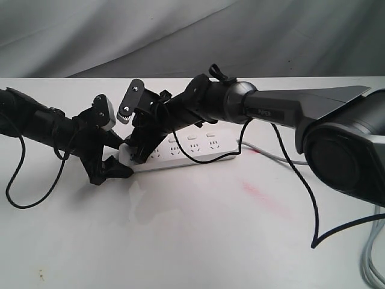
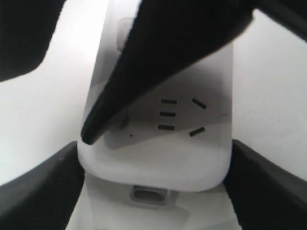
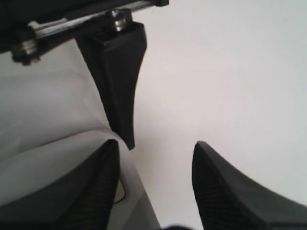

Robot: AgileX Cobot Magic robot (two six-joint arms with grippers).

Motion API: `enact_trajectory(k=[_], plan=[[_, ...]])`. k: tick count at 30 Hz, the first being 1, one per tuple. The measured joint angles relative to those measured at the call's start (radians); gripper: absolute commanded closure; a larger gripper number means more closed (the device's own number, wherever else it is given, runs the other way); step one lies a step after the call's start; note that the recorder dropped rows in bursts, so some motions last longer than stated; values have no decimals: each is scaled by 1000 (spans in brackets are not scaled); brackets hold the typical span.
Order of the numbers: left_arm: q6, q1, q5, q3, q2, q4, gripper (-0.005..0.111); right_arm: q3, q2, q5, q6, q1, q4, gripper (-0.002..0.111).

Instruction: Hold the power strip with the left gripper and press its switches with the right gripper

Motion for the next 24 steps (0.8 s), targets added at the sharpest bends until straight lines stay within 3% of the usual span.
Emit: enact_trajectory(k=[24], plan=[[2,0,0,0,0,0,49,24,-126,33,27,-23,-34,63]])
